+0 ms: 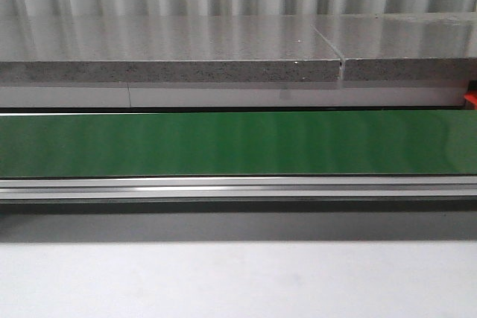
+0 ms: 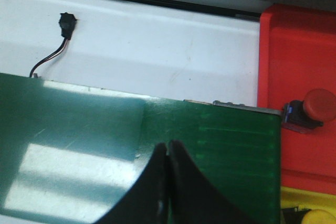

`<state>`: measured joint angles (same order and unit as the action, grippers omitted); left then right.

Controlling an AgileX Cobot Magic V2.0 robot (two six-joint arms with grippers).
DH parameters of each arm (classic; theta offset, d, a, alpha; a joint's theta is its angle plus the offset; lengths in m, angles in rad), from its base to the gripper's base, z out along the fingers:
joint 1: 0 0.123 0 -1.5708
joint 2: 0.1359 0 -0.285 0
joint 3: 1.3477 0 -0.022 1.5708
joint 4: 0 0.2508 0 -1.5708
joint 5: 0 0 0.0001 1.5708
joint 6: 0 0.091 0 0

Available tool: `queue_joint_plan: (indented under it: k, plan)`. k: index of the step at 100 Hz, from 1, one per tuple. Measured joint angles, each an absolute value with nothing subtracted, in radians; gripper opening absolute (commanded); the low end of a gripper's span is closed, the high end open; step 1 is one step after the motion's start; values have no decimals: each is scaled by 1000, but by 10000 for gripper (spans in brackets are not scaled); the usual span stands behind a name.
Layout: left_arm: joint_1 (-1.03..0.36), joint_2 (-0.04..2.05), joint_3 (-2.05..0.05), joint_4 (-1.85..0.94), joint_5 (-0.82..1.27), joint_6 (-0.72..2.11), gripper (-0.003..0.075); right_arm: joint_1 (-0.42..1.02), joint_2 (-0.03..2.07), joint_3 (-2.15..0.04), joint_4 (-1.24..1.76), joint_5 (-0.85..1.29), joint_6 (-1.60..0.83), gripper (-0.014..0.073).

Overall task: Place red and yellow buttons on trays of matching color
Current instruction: 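Raise the right gripper back above the belt's far end, then move the left gripper down over the remaining red buttons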

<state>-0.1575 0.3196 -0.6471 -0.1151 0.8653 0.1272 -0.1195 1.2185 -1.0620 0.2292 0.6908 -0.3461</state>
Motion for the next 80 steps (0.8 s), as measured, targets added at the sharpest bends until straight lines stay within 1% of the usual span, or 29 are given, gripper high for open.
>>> queue_joint_plan:
  k: [30,80]
  plan:
    - [-157,320,-647,-115,865,127,-21,-41,982,-893,242,646,-346,-68]
    - [-157,320,-647,-115,802,127,-21,-35,577,-638,274,629,-348,-68]
